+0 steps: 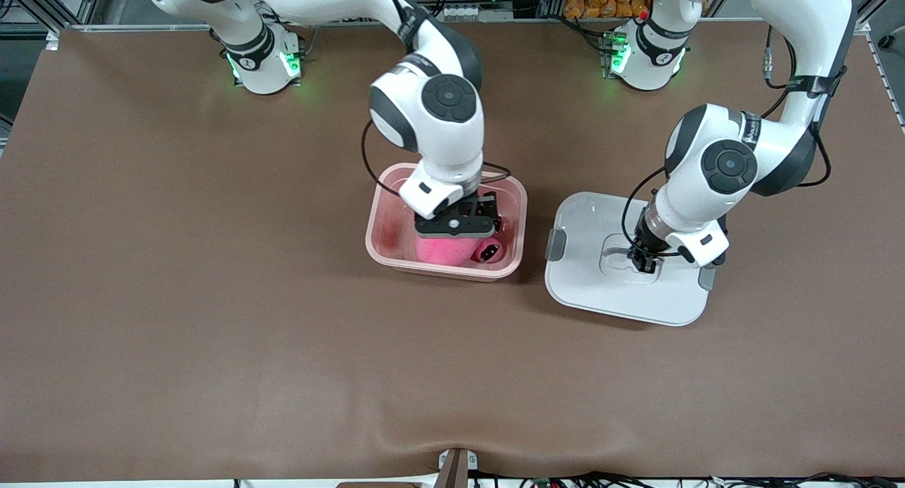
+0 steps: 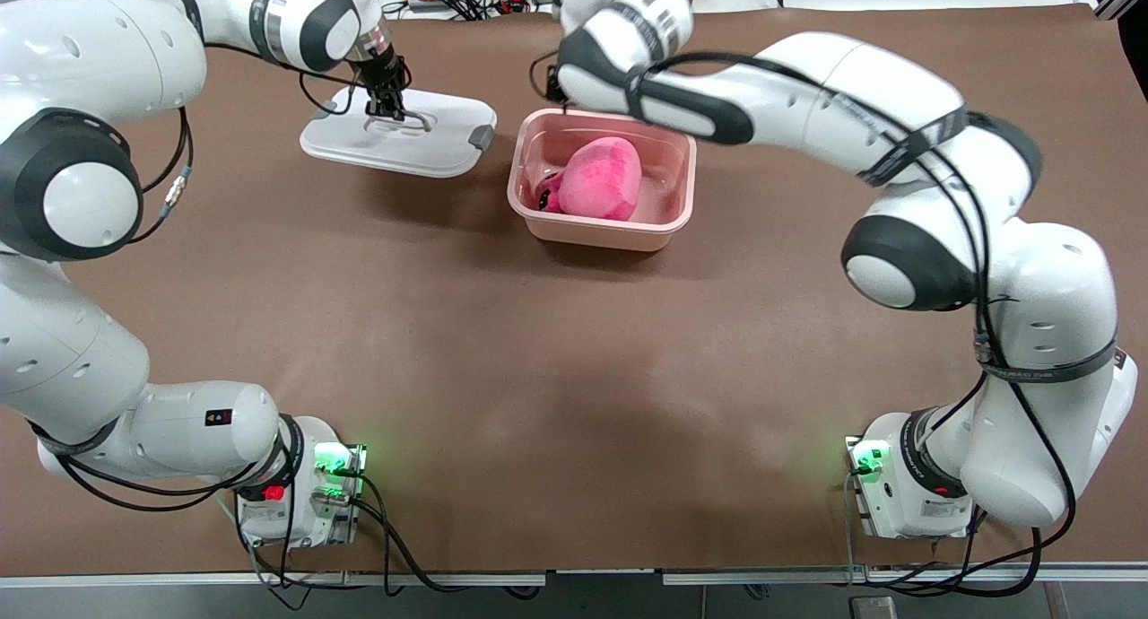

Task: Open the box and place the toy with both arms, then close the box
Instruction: 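Lower the plush into the box and open the right gripper, then lower the lid onto the box with the left gripper while the right gripper withdraws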

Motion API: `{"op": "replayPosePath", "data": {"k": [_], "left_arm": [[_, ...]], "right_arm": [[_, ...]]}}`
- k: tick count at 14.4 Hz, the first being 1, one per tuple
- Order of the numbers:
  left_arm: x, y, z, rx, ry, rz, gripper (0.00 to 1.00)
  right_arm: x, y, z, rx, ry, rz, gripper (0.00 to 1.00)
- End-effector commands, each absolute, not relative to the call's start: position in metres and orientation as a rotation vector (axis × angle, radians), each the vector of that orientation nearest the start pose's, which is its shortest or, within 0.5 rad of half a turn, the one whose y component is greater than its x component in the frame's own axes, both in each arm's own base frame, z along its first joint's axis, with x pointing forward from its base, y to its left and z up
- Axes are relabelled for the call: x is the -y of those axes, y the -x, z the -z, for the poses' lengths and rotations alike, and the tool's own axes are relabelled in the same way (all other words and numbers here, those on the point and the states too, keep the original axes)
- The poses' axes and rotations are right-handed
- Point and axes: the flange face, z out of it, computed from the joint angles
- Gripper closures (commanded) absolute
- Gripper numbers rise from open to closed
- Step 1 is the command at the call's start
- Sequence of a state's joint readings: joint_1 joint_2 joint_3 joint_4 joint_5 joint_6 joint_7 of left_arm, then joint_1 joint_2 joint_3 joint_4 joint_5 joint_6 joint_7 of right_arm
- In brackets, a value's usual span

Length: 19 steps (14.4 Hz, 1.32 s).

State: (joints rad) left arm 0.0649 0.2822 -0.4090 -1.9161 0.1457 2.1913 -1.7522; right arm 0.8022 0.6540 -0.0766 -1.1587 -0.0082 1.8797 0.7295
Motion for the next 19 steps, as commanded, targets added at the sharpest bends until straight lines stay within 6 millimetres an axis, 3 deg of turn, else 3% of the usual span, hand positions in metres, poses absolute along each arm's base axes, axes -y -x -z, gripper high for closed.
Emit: {"op": "replayPosePath", "data": {"k": [1, 5, 9, 12, 15, 19], "left_arm": [[0.213, -0.576, -0.388, 1.924, 2.476, 0.002, 1.0], [0.243, -0.572, -0.416, 1.919, 2.491, -0.004, 1.0], [0.286, -0.558, -0.437, 1.935, 2.532, 0.011, 1.0], [0.323, -0.545, -0.453, 1.999, 2.528, 0.036, 1.0], [0.369, -0.522, -0.448, 2.065, 2.484, 0.16, 1.0], [0.406, -0.503, -0.449, 2.163, 2.475, 0.232, 1.0]], "right_arm": [[-0.448, -0.567, -0.463, 0.122, 3.105, 0.017, 0.0], [-0.348, -0.597, -0.51, 0.265, 3.104, -0.096, 0.0], [-0.227, -0.614, -0.544, 0.42, 3.03, -0.161, 0.0], [-0.167, -0.606, -0.559, 0.36, 3.025, -0.158, 0.0], [-0.112, -0.587, -0.565, 0.324, 3.02, -0.169, 0.0], [-0.042, -0.581, -0.576, 0.39, 2.994, -0.161, 0.0]]}}
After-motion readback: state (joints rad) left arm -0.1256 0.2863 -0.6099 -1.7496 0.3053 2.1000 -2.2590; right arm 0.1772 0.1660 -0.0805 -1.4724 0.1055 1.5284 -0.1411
